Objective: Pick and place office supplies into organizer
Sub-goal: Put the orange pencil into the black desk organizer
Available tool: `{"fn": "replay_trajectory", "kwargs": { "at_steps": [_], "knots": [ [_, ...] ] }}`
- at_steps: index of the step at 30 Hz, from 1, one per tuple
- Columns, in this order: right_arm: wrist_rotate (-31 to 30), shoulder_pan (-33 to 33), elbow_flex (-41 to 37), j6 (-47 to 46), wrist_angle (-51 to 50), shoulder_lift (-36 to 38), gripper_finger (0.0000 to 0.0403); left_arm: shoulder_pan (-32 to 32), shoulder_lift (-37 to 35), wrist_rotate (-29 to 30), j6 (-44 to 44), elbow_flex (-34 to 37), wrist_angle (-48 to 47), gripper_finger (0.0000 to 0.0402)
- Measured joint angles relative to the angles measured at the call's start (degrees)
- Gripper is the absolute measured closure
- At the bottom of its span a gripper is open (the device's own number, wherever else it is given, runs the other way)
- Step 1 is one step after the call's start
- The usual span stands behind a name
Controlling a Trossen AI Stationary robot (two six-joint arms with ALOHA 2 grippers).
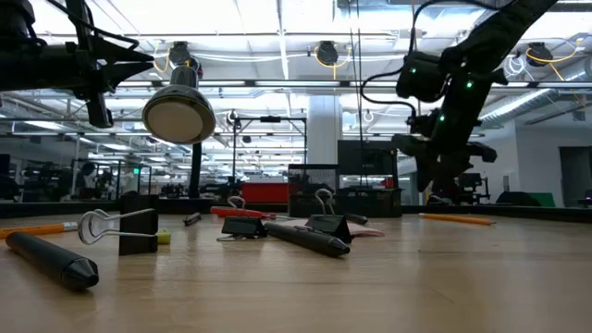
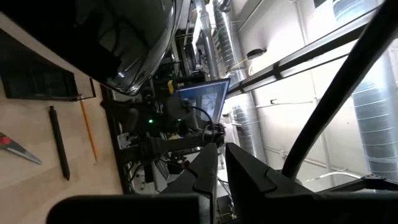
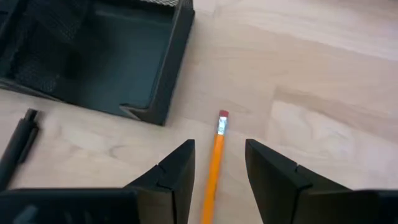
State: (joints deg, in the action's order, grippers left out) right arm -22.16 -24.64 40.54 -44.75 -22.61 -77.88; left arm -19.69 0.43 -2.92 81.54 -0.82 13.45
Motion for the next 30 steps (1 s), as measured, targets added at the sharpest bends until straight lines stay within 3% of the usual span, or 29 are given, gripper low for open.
{"fn": "replay_trajectory", "kwargs": {
  "at_steps": [12, 30],
  "knots": [
    [1.01, -0.50, 0.08, 0.02, 4.29, -7.91, 0.0271, -0.01, -0.01, 0.00, -0.02, 0.00, 0.04, 0.0366],
    [-1.64, -3.11, -0.01, 1.46, 8.60, -11.08, 0.0271, 0.01, 0.00, 0.00, 0.26, 0.00, 0.10, 0.0366]
  ]
}}
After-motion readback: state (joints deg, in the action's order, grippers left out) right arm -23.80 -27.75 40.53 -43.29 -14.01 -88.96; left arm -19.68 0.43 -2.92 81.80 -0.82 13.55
